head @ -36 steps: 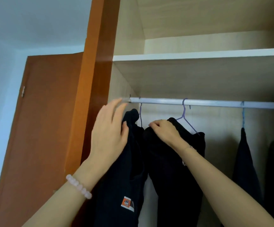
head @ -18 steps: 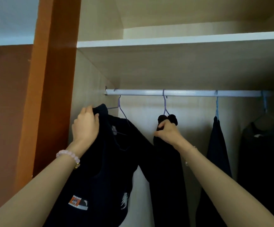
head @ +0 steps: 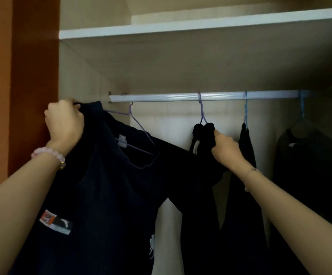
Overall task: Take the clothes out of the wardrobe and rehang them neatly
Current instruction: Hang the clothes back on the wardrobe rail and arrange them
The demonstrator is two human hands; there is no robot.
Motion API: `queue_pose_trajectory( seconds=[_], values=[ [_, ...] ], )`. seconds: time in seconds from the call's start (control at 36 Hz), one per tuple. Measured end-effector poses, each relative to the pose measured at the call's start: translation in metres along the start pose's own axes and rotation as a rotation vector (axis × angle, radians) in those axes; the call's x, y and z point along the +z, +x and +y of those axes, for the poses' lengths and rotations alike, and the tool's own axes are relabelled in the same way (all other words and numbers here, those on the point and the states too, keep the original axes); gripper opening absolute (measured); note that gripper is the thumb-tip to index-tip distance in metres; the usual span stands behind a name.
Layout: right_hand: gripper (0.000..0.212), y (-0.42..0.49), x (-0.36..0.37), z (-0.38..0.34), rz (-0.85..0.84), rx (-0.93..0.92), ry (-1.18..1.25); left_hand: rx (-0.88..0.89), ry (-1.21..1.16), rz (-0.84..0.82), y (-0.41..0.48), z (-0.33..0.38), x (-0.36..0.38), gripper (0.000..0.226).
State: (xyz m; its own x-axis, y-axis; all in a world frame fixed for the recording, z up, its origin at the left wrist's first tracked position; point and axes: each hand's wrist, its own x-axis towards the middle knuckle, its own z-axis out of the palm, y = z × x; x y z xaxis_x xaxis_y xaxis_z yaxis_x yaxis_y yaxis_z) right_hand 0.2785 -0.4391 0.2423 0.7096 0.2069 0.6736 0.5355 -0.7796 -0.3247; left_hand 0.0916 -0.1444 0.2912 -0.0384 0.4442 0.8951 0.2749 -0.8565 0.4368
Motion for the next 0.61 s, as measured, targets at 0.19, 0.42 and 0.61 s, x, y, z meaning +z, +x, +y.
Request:
queue_pose_trajectory(
  seconds=[0.19,0.42,0.61],
  values=[
    [0.056,-0.015,-0.005,0.052,0.152,-0.011,-0.152,0.062,0.044,-0.016,0.003,0.018,-0.008,0.028],
    [0.048,-0.027,-0.017,0.038,-0.011,0.002,0.336,0.100,0.041,-0.082,-0.028,0.033,0.009,0.028],
    [0.049,-0.025,-0.014,0.028,-0.065,0.075,0.558,0.225,0.157,-0.042,-0.062,0.031,0.022,0.032]
  ],
)
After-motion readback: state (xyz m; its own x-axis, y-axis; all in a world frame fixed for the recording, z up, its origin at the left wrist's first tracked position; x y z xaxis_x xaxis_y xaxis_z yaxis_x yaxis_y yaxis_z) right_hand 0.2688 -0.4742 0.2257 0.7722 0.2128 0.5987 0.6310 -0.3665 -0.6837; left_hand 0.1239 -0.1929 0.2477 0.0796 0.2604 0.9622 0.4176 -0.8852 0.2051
